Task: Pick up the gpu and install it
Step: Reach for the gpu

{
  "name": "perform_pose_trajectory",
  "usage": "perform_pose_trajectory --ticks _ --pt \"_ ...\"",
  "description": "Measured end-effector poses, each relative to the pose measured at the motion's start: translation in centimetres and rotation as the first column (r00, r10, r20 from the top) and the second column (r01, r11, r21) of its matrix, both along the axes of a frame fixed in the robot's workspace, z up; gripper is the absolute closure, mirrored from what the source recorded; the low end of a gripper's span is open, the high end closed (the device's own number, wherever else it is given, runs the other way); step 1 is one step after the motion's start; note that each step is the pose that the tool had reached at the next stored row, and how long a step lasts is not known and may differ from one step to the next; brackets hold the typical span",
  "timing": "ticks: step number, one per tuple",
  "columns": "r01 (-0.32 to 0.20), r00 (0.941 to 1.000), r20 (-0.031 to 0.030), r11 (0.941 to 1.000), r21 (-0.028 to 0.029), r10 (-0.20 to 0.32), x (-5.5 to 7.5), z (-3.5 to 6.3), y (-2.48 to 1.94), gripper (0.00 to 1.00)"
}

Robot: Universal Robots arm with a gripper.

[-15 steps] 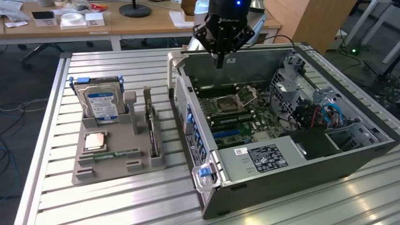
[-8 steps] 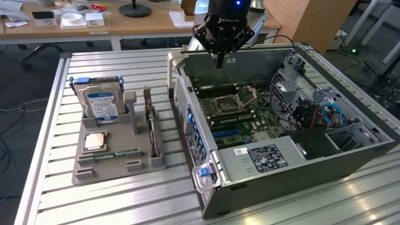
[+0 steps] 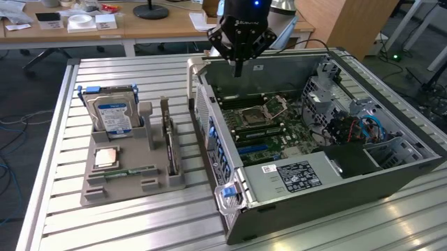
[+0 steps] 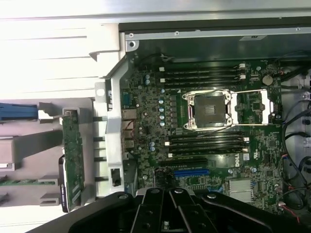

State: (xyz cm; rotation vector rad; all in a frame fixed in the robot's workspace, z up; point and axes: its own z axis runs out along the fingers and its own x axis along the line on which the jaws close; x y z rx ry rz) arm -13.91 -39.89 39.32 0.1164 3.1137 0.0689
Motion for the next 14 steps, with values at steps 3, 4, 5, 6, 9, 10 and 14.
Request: perform_pose_trajectory --ticks 3,4,5,6,9,10,14 --pt "0.000 1.0000 0.0000 1.0000 0.0000 0.000 -0.9 -0.01 0.00 0.89" --pt "0.000 1.0000 0.0000 1.0000 0.0000 0.000 -1.2 -0.01 0.00 0.89" --pt "0.000 1.0000 -0.0001 1.0000 -0.0001 0.000 -1.5 -0.01 0.00 0.89" --pt "0.000 1.0000 -0.0001 1.0000 -0.0001 0.000 -1.8 -0.01 0.00 0.89" --pt "0.000 1.0000 0.0000 1.0000 0.0000 0.000 -2.6 -0.02 0.00 0.89" --pt "0.000 1.0000 0.0000 1.0000 0.0000 0.000 -2.8 -0.02 0.00 0.89" --pt "0.000 1.0000 0.0000 1.0000 0.0000 0.000 -3.7 -0.03 0.00 0.89"
